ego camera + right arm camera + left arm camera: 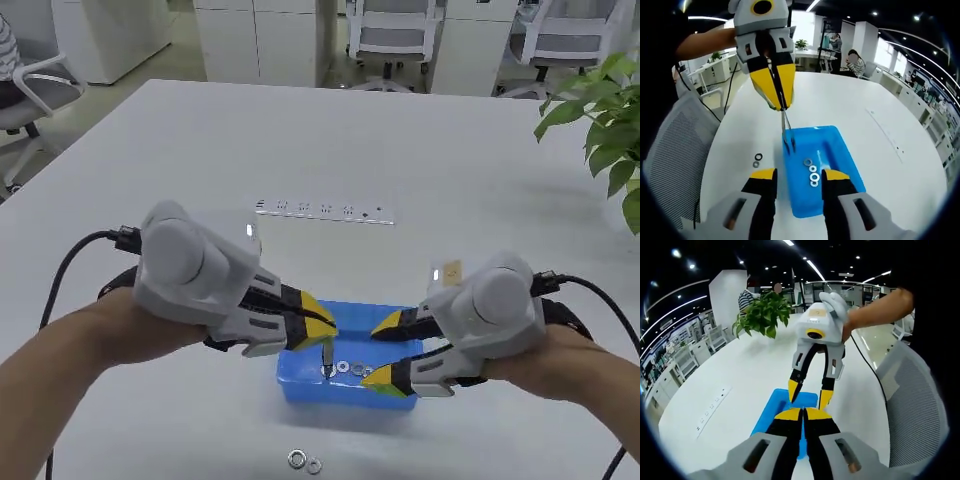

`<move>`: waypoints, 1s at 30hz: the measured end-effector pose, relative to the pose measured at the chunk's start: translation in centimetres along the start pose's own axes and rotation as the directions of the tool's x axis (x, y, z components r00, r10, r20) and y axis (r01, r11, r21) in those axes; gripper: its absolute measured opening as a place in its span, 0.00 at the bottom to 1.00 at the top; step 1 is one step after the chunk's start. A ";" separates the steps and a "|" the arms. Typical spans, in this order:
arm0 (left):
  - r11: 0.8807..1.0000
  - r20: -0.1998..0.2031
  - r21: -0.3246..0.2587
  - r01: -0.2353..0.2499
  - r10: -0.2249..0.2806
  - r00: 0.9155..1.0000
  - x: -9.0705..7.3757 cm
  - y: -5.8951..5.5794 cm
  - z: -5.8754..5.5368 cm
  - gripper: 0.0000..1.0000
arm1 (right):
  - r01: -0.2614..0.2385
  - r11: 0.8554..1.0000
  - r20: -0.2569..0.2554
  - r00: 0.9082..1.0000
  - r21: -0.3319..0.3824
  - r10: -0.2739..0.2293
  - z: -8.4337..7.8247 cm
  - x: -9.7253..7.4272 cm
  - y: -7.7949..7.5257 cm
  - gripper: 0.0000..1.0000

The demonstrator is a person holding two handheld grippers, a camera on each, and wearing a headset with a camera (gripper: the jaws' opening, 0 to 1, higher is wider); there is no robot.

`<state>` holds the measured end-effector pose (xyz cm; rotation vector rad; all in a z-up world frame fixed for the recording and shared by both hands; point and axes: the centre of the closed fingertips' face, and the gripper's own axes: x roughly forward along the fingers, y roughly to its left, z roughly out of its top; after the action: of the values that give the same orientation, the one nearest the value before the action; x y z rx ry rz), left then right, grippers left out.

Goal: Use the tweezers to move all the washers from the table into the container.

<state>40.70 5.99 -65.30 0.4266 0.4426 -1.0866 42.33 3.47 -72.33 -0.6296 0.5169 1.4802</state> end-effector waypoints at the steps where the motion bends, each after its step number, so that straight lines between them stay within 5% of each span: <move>1: 1.000 0.000 0.001 0.000 0.000 1.000 -0.1 -0.1 0.1 0.05 | 0.006 1.000 0.000 1.000 0.004 -0.006 -0.1 -0.2 0.1 0.37; 12: 1.000 0.022 -0.005 -0.007 0.007 1.000 -1.2 -0.7 0.9 0.05 | 0.065 0.996 0.004 0.998 0.062 -0.065 -1.4 -2.0 1.1 0.43; 30: 1.000 0.022 -0.017 0.018 -0.018 1.000 -1.9 -3.6 0.4 0.05 | 0.126 0.982 0.042 0.990 0.137 -0.133 -2.9 -3.6 3.1 0.59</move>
<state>36.71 5.78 -64.33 0.3960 0.4362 -1.1031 39.32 -1.20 -72.27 -0.5088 0.5223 1.3236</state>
